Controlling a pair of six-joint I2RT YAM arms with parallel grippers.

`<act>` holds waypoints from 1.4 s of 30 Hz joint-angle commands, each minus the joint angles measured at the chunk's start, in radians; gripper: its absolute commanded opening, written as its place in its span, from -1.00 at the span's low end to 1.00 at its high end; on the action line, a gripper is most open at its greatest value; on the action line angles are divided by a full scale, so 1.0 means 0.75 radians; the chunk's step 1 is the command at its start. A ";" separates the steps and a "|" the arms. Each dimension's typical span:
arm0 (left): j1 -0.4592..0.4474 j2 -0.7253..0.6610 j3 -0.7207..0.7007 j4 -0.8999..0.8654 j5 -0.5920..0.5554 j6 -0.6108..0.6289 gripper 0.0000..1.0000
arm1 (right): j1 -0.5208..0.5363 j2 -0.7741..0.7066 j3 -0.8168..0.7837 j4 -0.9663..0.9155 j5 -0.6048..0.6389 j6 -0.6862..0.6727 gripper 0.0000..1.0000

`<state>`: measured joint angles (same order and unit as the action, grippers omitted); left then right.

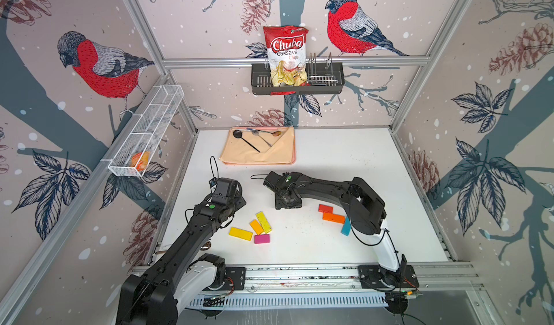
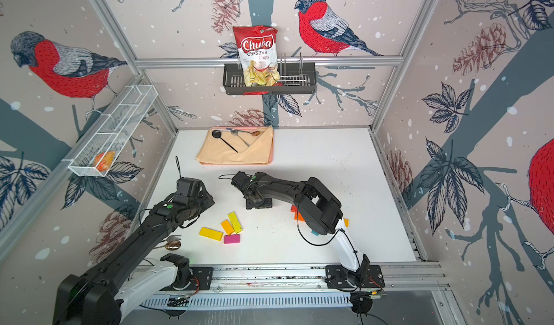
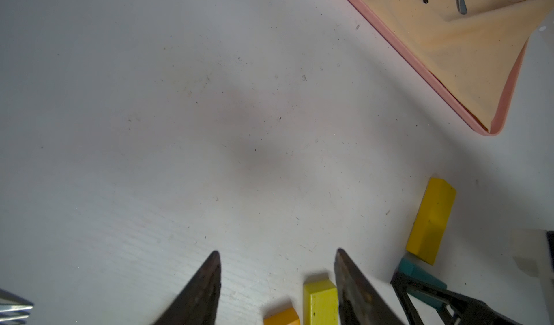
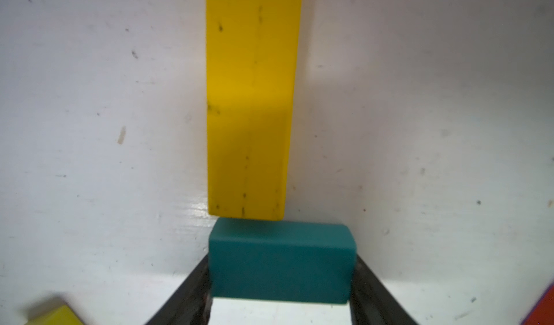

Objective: Assemble the letter h with building blocks
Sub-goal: Assemble the building block at the center of the board.

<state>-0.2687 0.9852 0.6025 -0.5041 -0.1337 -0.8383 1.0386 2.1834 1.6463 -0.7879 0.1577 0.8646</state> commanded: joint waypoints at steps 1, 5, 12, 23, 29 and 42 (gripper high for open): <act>0.004 0.002 0.002 0.024 -0.006 0.013 0.18 | -0.014 0.025 -0.008 -0.004 0.034 0.020 0.31; 0.003 0.000 -0.001 0.024 -0.008 0.014 0.19 | -0.018 0.030 -0.013 0.002 0.039 0.025 0.31; 0.004 -0.004 -0.004 0.021 -0.008 0.016 0.19 | -0.027 0.032 -0.009 0.014 0.036 0.013 0.32; 0.004 -0.004 -0.009 0.024 -0.006 0.018 0.19 | -0.013 0.043 -0.005 0.035 0.006 0.021 0.32; 0.006 -0.007 -0.017 0.022 -0.004 0.019 0.19 | -0.011 0.046 -0.006 0.033 0.006 0.025 0.53; 0.005 -0.011 -0.024 0.019 -0.001 0.016 0.18 | -0.006 0.041 -0.004 0.046 -0.005 0.029 0.50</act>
<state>-0.2676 0.9798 0.5873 -0.5041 -0.1318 -0.8337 1.0325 2.1929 1.6520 -0.7624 0.1814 0.8707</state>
